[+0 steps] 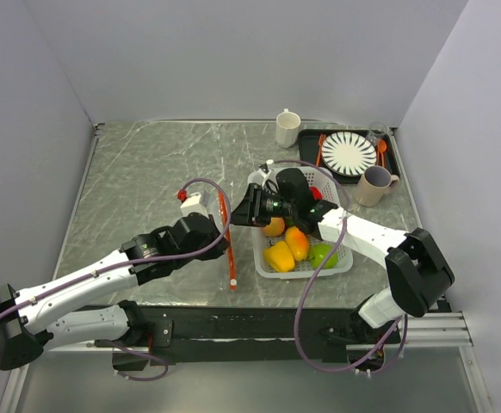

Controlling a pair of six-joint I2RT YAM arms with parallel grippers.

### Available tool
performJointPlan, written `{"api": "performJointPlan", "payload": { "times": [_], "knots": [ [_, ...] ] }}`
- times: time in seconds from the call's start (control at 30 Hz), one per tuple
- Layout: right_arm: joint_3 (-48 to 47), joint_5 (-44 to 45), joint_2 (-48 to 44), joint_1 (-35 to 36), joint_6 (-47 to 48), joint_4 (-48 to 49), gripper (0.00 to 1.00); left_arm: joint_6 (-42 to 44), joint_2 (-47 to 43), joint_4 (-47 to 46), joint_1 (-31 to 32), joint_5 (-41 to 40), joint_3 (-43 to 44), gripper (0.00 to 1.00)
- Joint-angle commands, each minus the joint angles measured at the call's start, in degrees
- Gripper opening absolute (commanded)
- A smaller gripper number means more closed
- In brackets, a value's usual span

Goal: Place the food in the zip-top bag and seal the zipper
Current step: Open the zipper of the food storage bag.

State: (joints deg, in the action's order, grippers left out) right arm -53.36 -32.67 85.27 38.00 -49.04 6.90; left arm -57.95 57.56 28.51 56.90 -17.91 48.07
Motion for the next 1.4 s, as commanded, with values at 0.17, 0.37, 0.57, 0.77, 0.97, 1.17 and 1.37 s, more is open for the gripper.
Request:
{"api": "performJointPlan", "payload": {
  "times": [0.17,0.37,0.57,0.77,0.97,1.17,1.37],
  "knots": [
    [-3.15,1.20,-1.69,-0.82,-0.27,2.33,0.46,-0.23,-1.66,-0.56,-0.22,-1.07,0.00,0.01],
    [-4.03,0.67,-0.81,-1.08,0.43,1.02,0.46,-0.14,-1.40,-1.00,-0.22,-1.07,0.00,0.01],
    [-4.38,-0.03,0.33,-0.82,0.78,0.41,0.47,0.30,-0.96,-1.09,-0.13,-1.07,0.62,0.01],
    [-4.03,0.41,0.86,-0.73,1.31,-0.39,0.47,0.39,-1.22,-1.00,-0.22,-1.07,0.88,0.01],
    [-4.82,0.23,1.74,0.06,2.80,-2.15,0.47,0.56,-1.49,-1.27,-0.13,-1.25,1.06,0.01],
    [-4.82,-0.12,2.61,1.64,3.68,-2.94,0.47,0.65,-0.78,-1.88,-0.22,-0.63,1.06,0.01],
    [-2.63,1.55,-0.89,2.08,2.90,-0.92,0.47,0.12,-0.78,-1.36,-0.13,-1.25,0.71,0.01]
  ]
}}
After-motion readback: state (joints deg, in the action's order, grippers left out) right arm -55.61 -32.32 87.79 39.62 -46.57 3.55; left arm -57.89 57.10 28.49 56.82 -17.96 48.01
